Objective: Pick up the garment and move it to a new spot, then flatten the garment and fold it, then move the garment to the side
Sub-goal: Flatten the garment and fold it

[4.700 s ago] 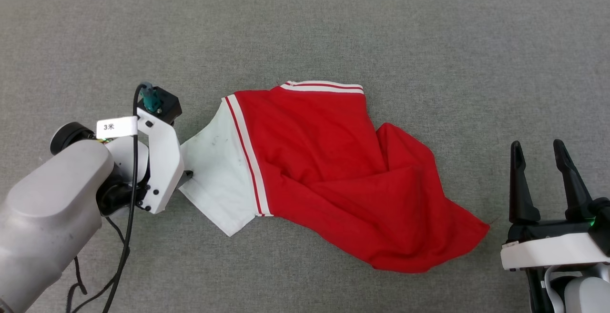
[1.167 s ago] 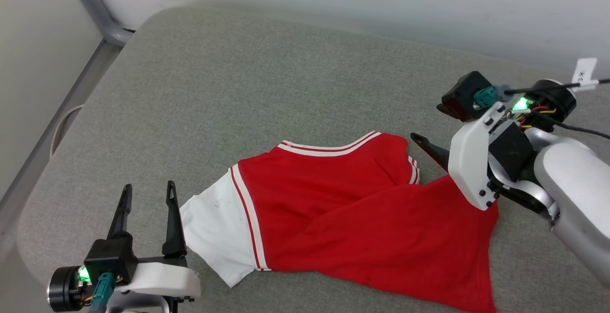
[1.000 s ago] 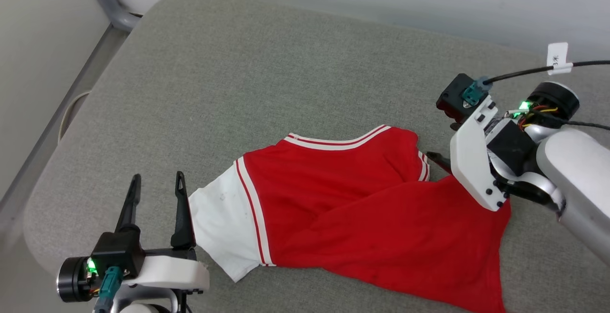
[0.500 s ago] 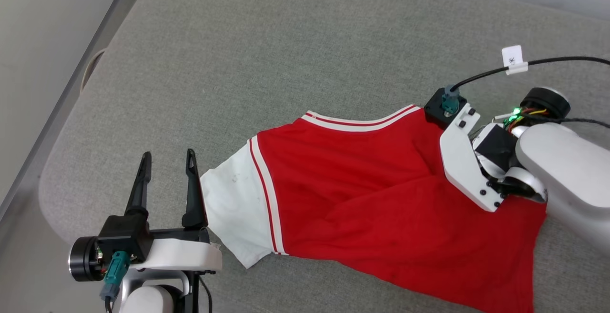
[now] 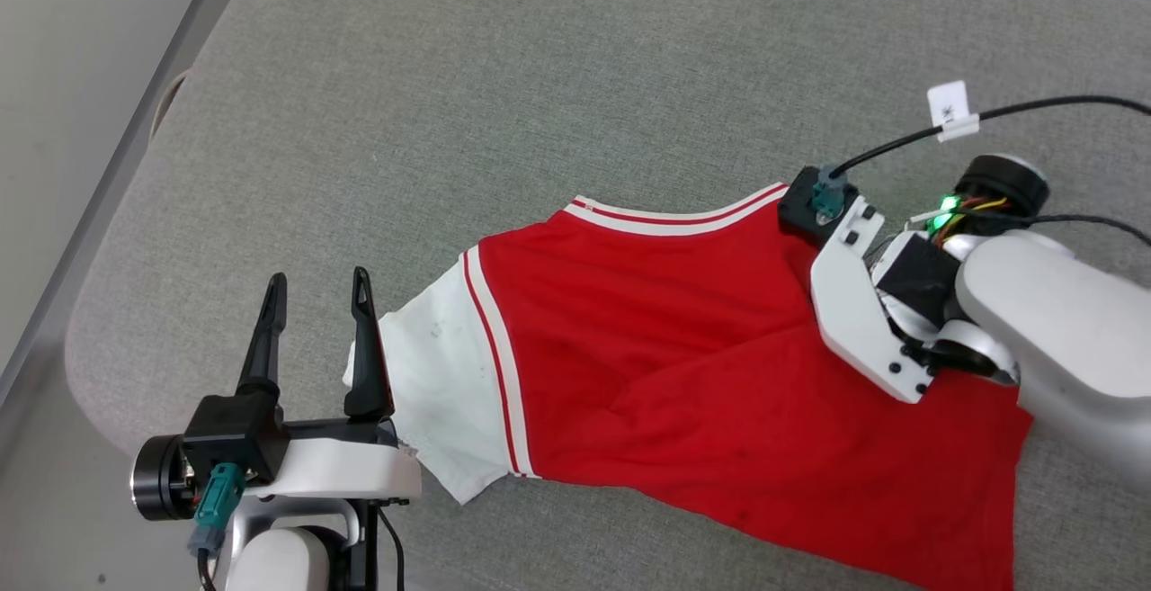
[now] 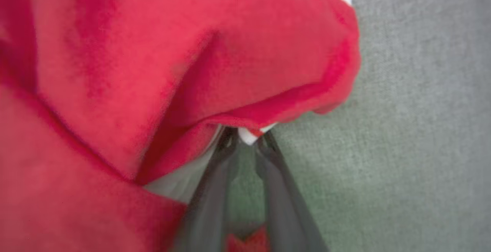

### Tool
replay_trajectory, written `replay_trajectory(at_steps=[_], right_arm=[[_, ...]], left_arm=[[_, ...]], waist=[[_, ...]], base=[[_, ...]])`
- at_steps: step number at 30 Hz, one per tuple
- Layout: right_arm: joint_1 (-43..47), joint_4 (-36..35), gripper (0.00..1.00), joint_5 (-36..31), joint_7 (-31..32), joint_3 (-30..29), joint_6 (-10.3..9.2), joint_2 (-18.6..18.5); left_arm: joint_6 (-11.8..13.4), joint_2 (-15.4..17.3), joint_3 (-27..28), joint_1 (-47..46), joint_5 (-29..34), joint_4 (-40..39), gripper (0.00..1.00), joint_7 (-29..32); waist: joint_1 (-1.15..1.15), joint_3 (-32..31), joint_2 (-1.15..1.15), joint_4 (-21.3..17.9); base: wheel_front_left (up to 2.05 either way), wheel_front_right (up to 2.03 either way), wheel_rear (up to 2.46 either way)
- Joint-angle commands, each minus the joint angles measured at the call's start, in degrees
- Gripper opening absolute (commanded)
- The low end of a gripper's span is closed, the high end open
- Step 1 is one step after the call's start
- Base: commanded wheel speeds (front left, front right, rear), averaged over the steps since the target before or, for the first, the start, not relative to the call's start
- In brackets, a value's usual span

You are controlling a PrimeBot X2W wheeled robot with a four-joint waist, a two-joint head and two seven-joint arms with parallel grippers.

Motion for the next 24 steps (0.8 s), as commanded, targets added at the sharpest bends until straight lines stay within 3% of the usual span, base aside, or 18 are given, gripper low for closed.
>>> replay_trajectory(at_steps=[1, 12, 19, 24], right_arm=[[3.24, 1.52, 0.0, -0.25, -0.75, 2.14, -0.05, 0.6], [-0.66, 0.87, 0.0, -0.72, -21.1, 0.7, -0.06, -0.02], [3.06, -1.81, 0.0, 0.15, -29.18, -3.27, -0.06, -4.06], [8.04, -4.17, 0.0, -0.41, -32.32, -9.57, -0.06, -7.66]], left_arm=[[0.31, -0.1, 0.02, -0.75, -0.21, 0.16, 1.0, -0.13], [-0.55, -0.1, 1.95, 2.85, 2.12, 1.02, 1.0, -0.13], [-1.71, -0.08, 3.75, 6.24, 3.52, 0.78, 1.0, -0.13], [-2.5, -0.08, 4.84, 8.03, 3.93, 0.91, 1.0, -0.13]], waist=[[0.0, -0.43, 0.0, -0.35], [0.0, -7.31, 0.0, -3.54], [0.0, -11.93, 0.0, -6.66], [0.0, -14.61, 0.0, -9.32]], base=[[0.0, 0.0, 0.0], [0.0, 0.0, 0.0], [0.0, 0.0, 0.0], [0.0, 0.0, 0.0]])
